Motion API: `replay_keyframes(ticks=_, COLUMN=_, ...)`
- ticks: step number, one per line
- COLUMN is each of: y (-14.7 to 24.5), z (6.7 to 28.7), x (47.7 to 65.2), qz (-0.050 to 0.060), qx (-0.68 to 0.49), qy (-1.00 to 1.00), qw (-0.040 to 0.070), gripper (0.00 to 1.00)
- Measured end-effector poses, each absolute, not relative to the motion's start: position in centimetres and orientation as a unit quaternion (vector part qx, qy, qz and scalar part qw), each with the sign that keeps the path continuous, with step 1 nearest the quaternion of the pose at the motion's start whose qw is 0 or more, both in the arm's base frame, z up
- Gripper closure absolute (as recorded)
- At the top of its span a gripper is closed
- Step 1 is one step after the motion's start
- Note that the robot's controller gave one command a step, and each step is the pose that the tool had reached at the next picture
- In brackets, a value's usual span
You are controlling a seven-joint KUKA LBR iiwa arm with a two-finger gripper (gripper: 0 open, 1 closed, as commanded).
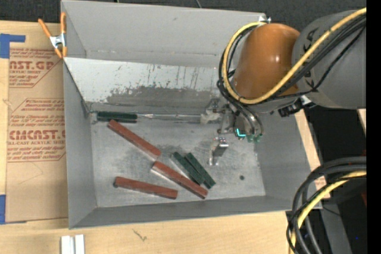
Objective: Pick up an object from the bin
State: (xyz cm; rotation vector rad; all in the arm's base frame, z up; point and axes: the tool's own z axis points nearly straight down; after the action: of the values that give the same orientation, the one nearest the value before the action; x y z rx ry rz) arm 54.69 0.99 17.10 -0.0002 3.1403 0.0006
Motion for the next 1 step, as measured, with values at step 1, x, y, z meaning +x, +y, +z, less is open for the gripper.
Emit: replay_keyframes(ticks=1, y=3.22, z=8.03, x=53.96, qz=0.001, qx=-0.019, qy=1.000, qw=0.008, gripper=1.00)
